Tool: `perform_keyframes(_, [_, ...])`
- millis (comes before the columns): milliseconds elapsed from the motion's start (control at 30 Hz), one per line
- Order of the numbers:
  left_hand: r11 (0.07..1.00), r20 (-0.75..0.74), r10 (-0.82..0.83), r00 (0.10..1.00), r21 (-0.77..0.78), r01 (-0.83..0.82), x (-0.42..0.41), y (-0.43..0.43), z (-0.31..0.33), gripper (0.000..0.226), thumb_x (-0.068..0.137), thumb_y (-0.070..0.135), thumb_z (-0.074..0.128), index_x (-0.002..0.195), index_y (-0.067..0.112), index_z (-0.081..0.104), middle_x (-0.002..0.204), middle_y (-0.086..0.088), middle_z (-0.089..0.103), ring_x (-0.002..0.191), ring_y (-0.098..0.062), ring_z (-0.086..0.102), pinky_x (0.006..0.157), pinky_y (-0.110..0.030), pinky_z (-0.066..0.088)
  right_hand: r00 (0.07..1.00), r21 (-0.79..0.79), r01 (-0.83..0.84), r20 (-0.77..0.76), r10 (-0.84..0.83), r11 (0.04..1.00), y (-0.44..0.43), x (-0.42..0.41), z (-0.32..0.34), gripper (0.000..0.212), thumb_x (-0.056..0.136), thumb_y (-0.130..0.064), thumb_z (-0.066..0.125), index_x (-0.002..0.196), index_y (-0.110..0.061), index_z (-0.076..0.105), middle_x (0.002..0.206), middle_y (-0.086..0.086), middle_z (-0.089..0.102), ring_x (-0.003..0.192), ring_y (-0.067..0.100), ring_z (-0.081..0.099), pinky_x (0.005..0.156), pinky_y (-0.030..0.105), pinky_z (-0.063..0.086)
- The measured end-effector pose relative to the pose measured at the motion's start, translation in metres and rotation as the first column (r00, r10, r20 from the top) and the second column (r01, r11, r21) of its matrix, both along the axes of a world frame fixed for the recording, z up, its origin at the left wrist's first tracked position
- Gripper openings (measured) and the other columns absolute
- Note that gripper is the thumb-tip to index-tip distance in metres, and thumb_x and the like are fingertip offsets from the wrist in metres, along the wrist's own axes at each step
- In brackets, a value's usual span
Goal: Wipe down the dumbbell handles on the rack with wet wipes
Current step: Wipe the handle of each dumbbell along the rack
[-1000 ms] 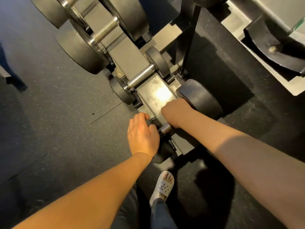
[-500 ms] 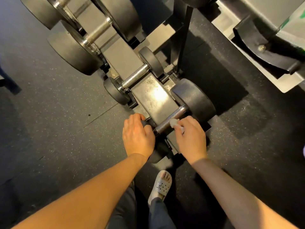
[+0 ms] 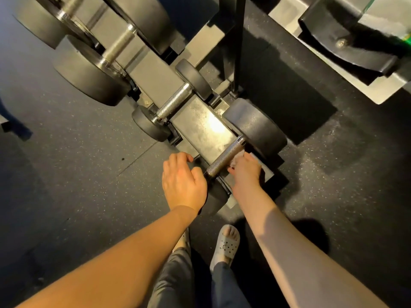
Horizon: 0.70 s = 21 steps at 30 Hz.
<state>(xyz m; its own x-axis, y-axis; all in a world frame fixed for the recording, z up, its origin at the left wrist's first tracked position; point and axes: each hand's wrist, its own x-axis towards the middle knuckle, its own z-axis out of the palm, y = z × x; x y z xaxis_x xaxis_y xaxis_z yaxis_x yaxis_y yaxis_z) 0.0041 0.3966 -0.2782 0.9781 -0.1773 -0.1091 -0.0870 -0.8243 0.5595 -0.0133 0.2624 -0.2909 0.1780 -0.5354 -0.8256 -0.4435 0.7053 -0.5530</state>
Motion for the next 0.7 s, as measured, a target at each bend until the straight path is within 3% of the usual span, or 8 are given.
perform_keyframes(33, [1.000,0.000,0.000,1.000,0.005,0.000,0.000,0.000,0.000,0.022,0.084,0.022,0.041,0.101,0.018,0.054,0.099,0.003,0.050,0.093,-0.013,0.040,0.079,-0.044,0.046,1.000,0.017,-0.016,0.021,0.015,1.000,0.005,-0.007,-0.006,0.020,0.102,-0.006,0.050,0.100,-0.003,0.070,0.100,0.015,0.067,0.087,0.022,0.064,0.078,0.030,0.054])
perform_keyframes(100, [1.000,0.000,-0.004,1.000,0.019,0.004,0.002,-0.001,-0.001,0.022,0.084,0.022,0.041,0.101,0.018,0.054,0.099,0.003,0.050,0.092,-0.013,0.039,0.079,-0.044,0.046,0.987,0.023,-0.160,0.028,0.159,0.987,0.017,-0.020,-0.012,0.021,0.098,0.000,0.051,0.097,0.001,0.072,0.086,0.010,0.068,0.081,0.023,0.067,0.072,0.026,0.056])
perform_keyframes(200, [0.999,-0.003,-0.016,1.000,0.029,0.016,0.003,-0.001,-0.001,0.023,0.083,0.022,0.040,0.101,0.017,0.054,0.099,0.003,0.050,0.092,-0.012,0.037,0.079,-0.043,0.045,0.985,0.154,-0.118,-0.108,0.136,0.981,0.017,-0.015,-0.009,0.023,0.100,-0.006,0.051,0.113,-0.002,0.070,0.105,0.012,0.070,0.095,0.025,0.068,0.071,0.026,0.052])
perform_keyframes(267, [0.999,-0.006,-0.021,1.000,0.033,0.021,0.004,0.000,-0.001,0.025,0.083,0.022,0.040,0.102,0.016,0.055,0.100,0.002,0.051,0.093,-0.010,0.036,0.080,-0.042,0.044,0.901,-0.145,-0.405,-0.229,0.368,0.903,0.005,-0.011,-0.004,0.023,0.104,-0.009,0.047,0.115,-0.010,0.067,0.113,0.010,0.069,0.102,0.024,0.069,0.073,0.028,0.050])
perform_keyframes(333, [0.999,-0.005,-0.025,1.000,0.041,0.026,0.004,0.000,-0.001,0.026,0.083,0.023,0.040,0.102,0.016,0.055,0.101,0.001,0.052,0.093,-0.010,0.036,0.080,-0.041,0.043,0.995,0.062,0.097,-0.011,-0.096,0.993,-0.012,-0.001,-0.001,0.019,0.104,-0.009,0.046,0.095,-0.017,0.061,0.094,0.009,0.065,0.075,0.017,0.067,0.061,0.024,0.052])
perform_keyframes(400, [0.998,0.002,-0.033,0.999,0.048,0.033,0.005,0.000,-0.001,0.027,0.082,0.024,0.039,0.102,0.016,0.056,0.100,0.001,0.051,0.092,-0.010,0.035,0.080,-0.041,0.043,0.971,0.071,0.197,0.121,-0.205,0.978,-0.011,-0.001,0.006,0.026,0.103,-0.008,0.047,0.079,-0.020,0.052,0.078,0.004,0.057,0.061,0.016,0.057,0.058,0.028,0.050])
perform_keyframes(567, [0.997,-0.008,-0.035,0.999,0.075,0.036,0.005,-0.001,0.001,0.028,0.082,0.027,0.037,0.101,0.017,0.055,0.100,0.000,0.052,0.094,-0.015,0.040,0.080,-0.041,0.043,0.980,-0.189,-0.201,-0.028,0.199,0.961,0.031,-0.011,0.019,0.035,0.103,-0.005,0.044,0.071,-0.012,0.053,0.069,0.000,0.051,0.063,0.010,0.049,0.065,0.030,0.043])
perform_keyframes(700, [0.995,-0.015,-0.043,0.999,0.084,0.044,0.005,-0.001,0.001,0.029,0.083,0.029,0.036,0.101,0.017,0.056,0.101,0.000,0.052,0.095,-0.017,0.043,0.080,-0.043,0.045,0.915,-0.127,-0.402,-0.091,0.393,0.907,0.038,-0.032,0.008,0.017,0.097,-0.008,0.059,0.086,-0.005,0.072,0.083,0.007,0.071,0.083,0.020,0.069,0.078,0.038,0.059])
